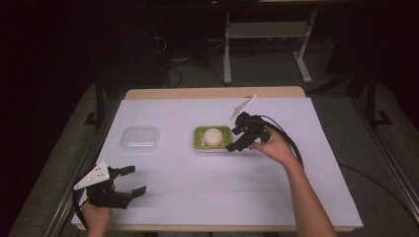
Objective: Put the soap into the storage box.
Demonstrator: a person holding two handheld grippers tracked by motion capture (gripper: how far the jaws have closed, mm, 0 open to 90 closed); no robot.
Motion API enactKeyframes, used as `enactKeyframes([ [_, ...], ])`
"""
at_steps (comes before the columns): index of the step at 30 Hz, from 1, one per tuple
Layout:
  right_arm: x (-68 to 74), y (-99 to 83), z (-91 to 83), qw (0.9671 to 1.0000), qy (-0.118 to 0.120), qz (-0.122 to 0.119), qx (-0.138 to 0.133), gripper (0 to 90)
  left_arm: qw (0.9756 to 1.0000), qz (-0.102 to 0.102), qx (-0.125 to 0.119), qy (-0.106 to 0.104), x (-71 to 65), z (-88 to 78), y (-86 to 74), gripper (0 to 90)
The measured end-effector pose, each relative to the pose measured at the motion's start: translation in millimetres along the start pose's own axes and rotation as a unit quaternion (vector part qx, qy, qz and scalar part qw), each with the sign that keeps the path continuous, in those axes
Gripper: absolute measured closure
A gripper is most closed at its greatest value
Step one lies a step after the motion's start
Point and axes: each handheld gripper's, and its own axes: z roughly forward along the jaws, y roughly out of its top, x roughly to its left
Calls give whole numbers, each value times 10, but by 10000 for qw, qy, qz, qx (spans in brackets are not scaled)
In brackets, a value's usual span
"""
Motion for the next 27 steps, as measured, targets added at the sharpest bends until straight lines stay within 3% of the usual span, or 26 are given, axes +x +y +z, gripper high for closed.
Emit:
enactKeyframes([
  [14,325,-430,-185,10000,-43,11,25,225,10000,13,15,-3,-13,9,0,131],
  [22,495,-772,-268,9999,-99,85,-75,224,10000,5,43,-6,-20,9,-7,131],
  [27,656,-1039,-318,9989,-128,412,-182,215,10000,-7,35,-12,-26,15,-10,131],
])
